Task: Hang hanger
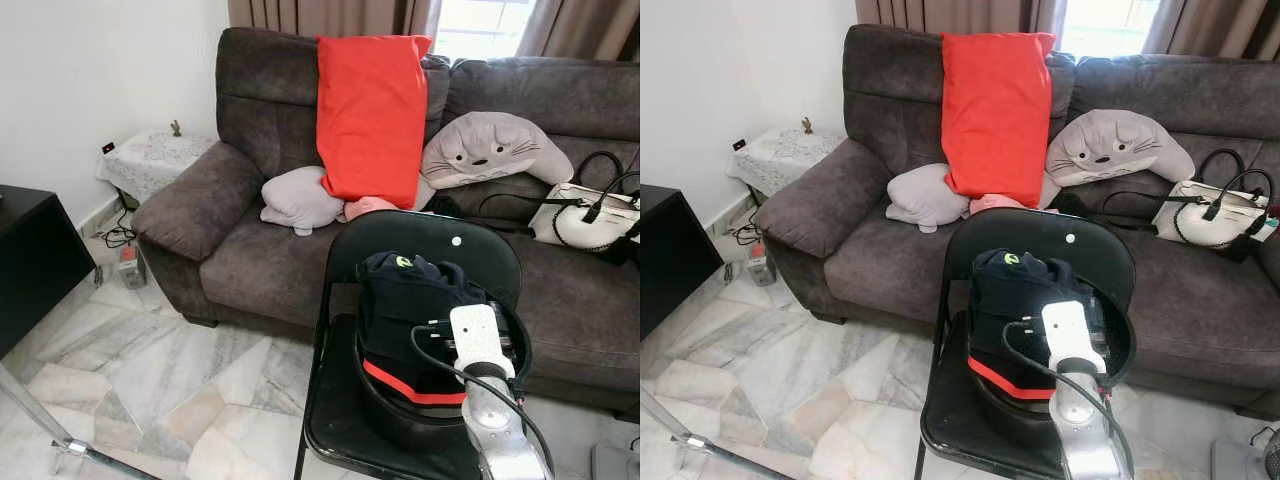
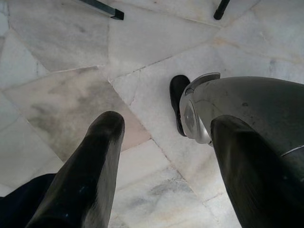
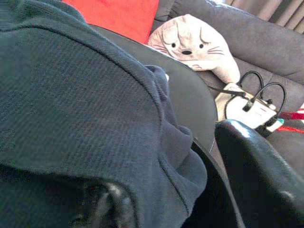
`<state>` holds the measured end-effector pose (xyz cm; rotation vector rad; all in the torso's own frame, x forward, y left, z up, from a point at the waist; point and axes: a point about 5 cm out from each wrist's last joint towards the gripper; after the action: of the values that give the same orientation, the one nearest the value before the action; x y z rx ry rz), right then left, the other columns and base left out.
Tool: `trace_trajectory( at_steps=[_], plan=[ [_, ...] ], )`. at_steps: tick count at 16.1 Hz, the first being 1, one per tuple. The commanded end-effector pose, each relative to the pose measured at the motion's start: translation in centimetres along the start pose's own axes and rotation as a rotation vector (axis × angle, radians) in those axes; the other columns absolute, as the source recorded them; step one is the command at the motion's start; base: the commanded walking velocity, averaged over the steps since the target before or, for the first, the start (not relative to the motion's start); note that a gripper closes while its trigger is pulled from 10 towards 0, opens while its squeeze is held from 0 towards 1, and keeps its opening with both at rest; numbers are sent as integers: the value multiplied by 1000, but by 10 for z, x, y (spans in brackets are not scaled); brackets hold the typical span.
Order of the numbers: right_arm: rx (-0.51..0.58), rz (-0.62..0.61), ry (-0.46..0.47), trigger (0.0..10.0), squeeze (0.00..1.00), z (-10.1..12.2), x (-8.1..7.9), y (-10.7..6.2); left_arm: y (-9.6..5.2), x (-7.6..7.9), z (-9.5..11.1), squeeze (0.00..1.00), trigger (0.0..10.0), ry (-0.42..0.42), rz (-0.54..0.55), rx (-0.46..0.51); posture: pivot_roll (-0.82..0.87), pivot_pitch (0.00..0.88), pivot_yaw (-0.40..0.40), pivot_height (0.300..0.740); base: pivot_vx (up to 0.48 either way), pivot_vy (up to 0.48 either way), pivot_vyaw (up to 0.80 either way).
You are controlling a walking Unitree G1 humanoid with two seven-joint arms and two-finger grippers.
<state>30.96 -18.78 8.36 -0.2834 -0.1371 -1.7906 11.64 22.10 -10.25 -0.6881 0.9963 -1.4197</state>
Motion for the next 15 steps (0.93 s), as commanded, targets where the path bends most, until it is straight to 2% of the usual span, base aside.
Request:
trace_trajectory(
  at_steps=[1, 15],
  plan=[
    [8, 25, 4, 0, 0, 3, -5, 2, -1, -1, -4, 0, 10000, 4, -3, -19, -30, 0, 20, 740, 0, 0, 0],
    [-1, 56, -13, 0, 0, 2, -10, 2, -1, -1, -3, 0, 10000, 6, -3, -19, -25, 0, 22, 740, 0, 0, 0]
  ],
)
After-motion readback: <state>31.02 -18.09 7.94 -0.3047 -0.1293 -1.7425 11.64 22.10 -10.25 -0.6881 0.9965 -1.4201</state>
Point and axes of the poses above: a point about 5 cm out from each wrist's last joint towards the gripper, its own y axis pointing out of the wrist towards the gripper, its own z axis along the axis of the wrist's last joint, x = y × z, and after that the axes turned 11 degrees about y, right-handed
